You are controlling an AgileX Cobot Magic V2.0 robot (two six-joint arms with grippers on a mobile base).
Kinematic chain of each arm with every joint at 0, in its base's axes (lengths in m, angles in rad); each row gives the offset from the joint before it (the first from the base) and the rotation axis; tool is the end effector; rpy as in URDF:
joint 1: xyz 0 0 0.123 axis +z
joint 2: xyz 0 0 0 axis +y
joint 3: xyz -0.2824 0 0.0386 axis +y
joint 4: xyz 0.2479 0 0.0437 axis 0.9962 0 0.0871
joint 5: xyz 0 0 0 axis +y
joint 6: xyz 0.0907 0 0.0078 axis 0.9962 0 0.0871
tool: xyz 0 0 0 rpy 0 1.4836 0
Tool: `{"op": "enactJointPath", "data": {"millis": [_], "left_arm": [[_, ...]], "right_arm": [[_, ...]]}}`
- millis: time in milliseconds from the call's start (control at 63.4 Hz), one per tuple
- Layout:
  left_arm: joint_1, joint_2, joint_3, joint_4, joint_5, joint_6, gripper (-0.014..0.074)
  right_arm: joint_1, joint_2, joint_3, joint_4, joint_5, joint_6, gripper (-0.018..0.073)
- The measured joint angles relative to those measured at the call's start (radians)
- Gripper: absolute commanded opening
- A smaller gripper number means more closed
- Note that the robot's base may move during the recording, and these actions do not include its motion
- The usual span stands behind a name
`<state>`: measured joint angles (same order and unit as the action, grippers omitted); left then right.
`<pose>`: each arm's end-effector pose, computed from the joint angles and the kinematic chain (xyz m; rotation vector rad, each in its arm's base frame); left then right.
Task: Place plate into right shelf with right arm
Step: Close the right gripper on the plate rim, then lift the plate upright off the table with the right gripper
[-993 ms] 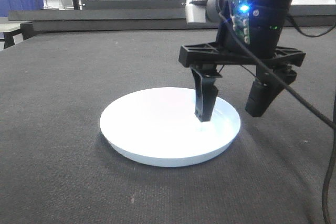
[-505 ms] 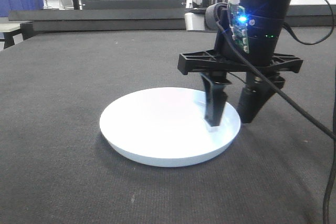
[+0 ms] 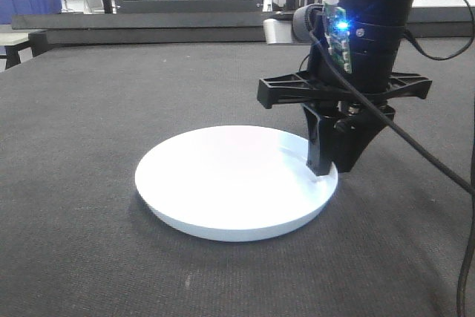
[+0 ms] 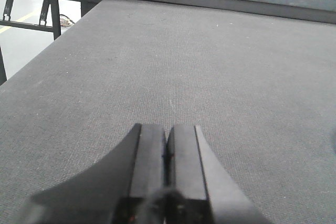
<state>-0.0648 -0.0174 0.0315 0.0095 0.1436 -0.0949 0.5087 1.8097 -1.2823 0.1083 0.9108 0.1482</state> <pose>0.0562 -0.0035 0.1903 -0.0180 1.6424 -0.1138 0.3110 0.1823 0.2128 -0.4466 2.9205 0.2351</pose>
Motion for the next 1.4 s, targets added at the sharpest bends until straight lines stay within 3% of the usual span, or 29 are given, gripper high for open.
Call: {"op": "enactJointPath", "data": {"millis": [457,536,631,915,1183,1403], "left_arm": [[0.0,0.0,0.0,0.0,0.0,0.0,-0.0047],[0.0,0.0,0.0,0.0,0.0,0.0,-0.0047],[0.0,0.0,0.0,0.0,0.0,0.0,-0.0047],[0.0,0.0,0.0,0.0,0.0,0.0,-0.0047],[0.0,0.0,0.0,0.0,0.0,0.0,-0.0047],[0.0,0.0,0.0,0.0,0.0,0.0,-0.0047]], "right_arm": [[0.0,0.026,-0.01,-0.007,-0.016,0.001,0.0201],[0.0,0.026,-0.009,-0.007,-0.016,0.001,0.0155],[0.0,0.026,-0.011,-0.007,-0.018,0.006,0.0038],[0.0,0.001,-0.01,-0.031,-0.003,0.007,0.0056],[0.0,-0.262,0.033,-0.074,0.031,0.016,0.0056],[0.0,-0.639,0.168,-0.079,-0.08,0.019,0.0056]]}}
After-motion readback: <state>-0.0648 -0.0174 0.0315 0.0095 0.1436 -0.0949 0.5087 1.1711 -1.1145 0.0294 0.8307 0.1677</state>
